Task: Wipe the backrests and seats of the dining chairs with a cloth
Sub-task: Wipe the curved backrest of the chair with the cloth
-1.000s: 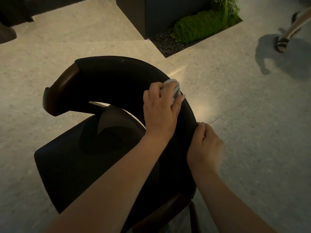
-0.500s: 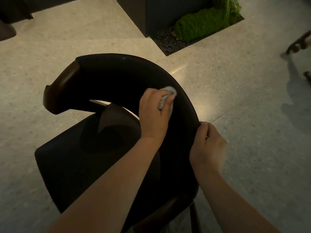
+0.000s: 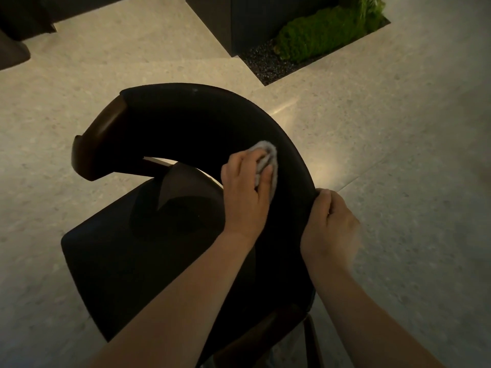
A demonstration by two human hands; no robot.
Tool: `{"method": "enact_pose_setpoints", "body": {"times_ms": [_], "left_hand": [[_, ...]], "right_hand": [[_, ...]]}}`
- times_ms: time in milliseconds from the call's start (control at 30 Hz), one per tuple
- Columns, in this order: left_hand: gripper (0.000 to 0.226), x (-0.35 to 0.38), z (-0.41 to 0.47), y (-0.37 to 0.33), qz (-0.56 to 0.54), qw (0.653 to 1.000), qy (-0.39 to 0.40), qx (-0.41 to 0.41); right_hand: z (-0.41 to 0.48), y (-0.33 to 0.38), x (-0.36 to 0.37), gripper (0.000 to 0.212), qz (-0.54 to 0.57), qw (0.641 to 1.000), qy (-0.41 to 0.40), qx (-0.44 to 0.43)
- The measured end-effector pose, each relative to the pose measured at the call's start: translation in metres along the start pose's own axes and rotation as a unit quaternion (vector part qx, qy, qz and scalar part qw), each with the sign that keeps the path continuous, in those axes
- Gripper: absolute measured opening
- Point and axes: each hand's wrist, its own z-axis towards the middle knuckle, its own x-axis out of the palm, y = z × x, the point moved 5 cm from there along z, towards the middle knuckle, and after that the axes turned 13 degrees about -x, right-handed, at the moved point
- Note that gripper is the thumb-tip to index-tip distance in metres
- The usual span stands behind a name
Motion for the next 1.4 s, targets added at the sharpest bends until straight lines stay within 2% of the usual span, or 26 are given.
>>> {"method": "enact_pose_setpoints", "body": {"times_ms": [67, 167, 300, 367, 467, 533, 667, 767, 800, 867, 967, 1033, 1100, 1167, 1267, 1400], "left_hand": [[0.031, 0.002, -0.003, 0.018, 0.024, 0.999, 0.0, -0.03], [0.03, 0.009, -0.012, 0.051, 0.055, 0.994, 0.042, -0.081], [0.012, 0.0, -0.018, 0.104, 0.005, 0.964, 0.084, -0.251], [0.008, -0.008, -0.016, 0.102, 0.04, 0.97, 0.082, -0.224], [0.014, -0.012, -0.009, 0.073, 0.017, 0.994, 0.017, -0.11], [0.018, -0.001, -0.008, 0.066, 0.049, 0.996, 0.023, -0.071], [0.021, 0.009, -0.007, 0.087, 0.092, 0.986, 0.02, -0.136], [0.02, 0.007, -0.005, 0.116, 0.092, 0.971, 0.028, -0.218], [0.019, 0.007, -0.006, 0.124, 0.078, 0.96, 0.052, -0.262], [0.022, 0.001, -0.009, 0.131, 0.084, 0.949, 0.087, -0.292], [0.018, -0.013, -0.015, 0.131, 0.116, 0.956, 0.092, -0.254], [0.019, -0.019, -0.018, 0.126, 0.079, 0.956, 0.123, -0.254], [0.017, -0.029, -0.012, 0.115, 0.042, 0.961, 0.106, -0.251], [0.015, -0.037, -0.004, 0.095, 0.035, 0.974, 0.082, -0.21], [0.023, -0.046, 0.008, 0.063, 0.016, 0.987, 0.045, -0.154], [0.039, -0.049, 0.025, 0.025, -0.017, 0.99, 0.021, -0.137]], "right_hand": [[0.0, -0.001, 0.0, 0.038, 0.003, 1.0, 0.0, 0.001], [0.001, -0.001, 0.002, 0.046, 0.008, 1.0, 0.002, 0.013], [0.002, -0.001, 0.001, 0.049, 0.007, 1.0, -0.006, 0.009], [0.001, -0.001, 0.001, 0.049, 0.002, 1.0, -0.004, 0.008], [0.0, -0.001, 0.001, 0.048, 0.002, 1.0, -0.009, 0.008], [0.0, -0.001, 0.001, 0.046, 0.003, 1.0, -0.007, 0.009], [0.0, -0.003, 0.001, 0.042, 0.006, 1.0, -0.007, 0.014], [0.0, -0.004, 0.003, 0.041, 0.01, 1.0, -0.002, 0.02], [0.001, -0.003, 0.003, 0.04, 0.009, 1.0, -0.002, 0.02], [0.001, -0.002, 0.002, 0.039, 0.004, 1.0, 0.0, 0.017], [0.001, -0.001, 0.002, 0.038, 0.003, 1.0, 0.005, 0.01], [0.001, 0.002, 0.001, 0.037, 0.003, 1.0, 0.012, 0.003], [0.002, 0.005, 0.0, 0.038, 0.006, 1.0, 0.027, -0.006], [0.002, 0.009, 0.0, 0.039, 0.006, 0.999, 0.047, -0.019], [0.008, 0.014, -0.001, 0.039, -0.001, 0.997, 0.065, -0.032], [0.03, 0.025, 0.002, 0.032, -0.018, 0.997, 0.052, -0.048]]}}
